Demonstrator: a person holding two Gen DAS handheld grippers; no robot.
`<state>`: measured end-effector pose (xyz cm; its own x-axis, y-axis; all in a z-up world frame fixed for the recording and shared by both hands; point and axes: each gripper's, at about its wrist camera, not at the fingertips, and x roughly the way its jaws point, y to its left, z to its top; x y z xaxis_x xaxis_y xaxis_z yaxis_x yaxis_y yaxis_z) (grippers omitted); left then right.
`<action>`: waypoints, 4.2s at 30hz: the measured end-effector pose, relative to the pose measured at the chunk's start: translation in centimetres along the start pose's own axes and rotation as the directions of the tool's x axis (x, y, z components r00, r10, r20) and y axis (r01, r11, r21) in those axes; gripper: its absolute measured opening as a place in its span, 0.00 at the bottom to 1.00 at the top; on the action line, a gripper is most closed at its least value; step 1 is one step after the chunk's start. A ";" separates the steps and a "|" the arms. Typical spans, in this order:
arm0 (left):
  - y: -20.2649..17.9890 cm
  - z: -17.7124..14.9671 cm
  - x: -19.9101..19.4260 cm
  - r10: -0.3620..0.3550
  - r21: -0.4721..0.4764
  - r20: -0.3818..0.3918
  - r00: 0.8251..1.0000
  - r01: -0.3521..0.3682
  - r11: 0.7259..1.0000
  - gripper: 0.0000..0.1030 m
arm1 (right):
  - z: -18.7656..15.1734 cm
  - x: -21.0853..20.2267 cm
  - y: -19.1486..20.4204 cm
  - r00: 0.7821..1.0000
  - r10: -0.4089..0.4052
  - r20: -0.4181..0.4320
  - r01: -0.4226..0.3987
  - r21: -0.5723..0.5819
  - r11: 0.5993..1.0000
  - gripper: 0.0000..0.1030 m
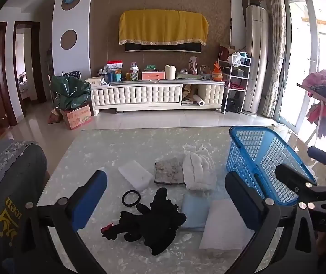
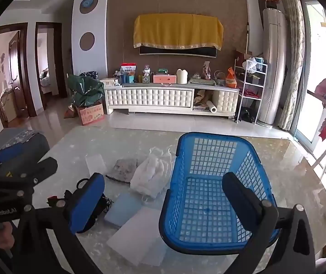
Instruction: Organize soft objects
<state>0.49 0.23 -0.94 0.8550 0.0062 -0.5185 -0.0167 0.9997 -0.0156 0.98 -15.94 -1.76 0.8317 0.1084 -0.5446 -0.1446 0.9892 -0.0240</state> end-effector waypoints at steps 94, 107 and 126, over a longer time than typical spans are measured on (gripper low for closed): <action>0.8 2.9 0.5 -0.079 0.047 -0.093 0.993 0.083 0.995 1.00 | 1.7 -0.3 -0.5 1.000 0.002 0.028 -0.002 -0.022 1.000 1.00; 5.8 5.5 3.5 -0.100 0.068 -0.210 0.973 0.117 0.991 1.00 | 3.9 3.3 -0.4 0.978 0.050 -0.201 -0.053 -0.012 0.998 1.00; 9.1 -0.5 10.1 -0.169 0.193 -0.438 0.883 0.276 0.942 1.00 | 0.9 9.8 7.0 0.823 0.215 -0.526 -0.276 -0.039 0.960 0.93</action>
<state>8.75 9.41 -6.78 0.5307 -0.1726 -0.8298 0.3202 0.9473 0.0077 8.56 -7.84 -6.51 0.3717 0.2500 -0.8941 -0.3895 0.9162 0.0942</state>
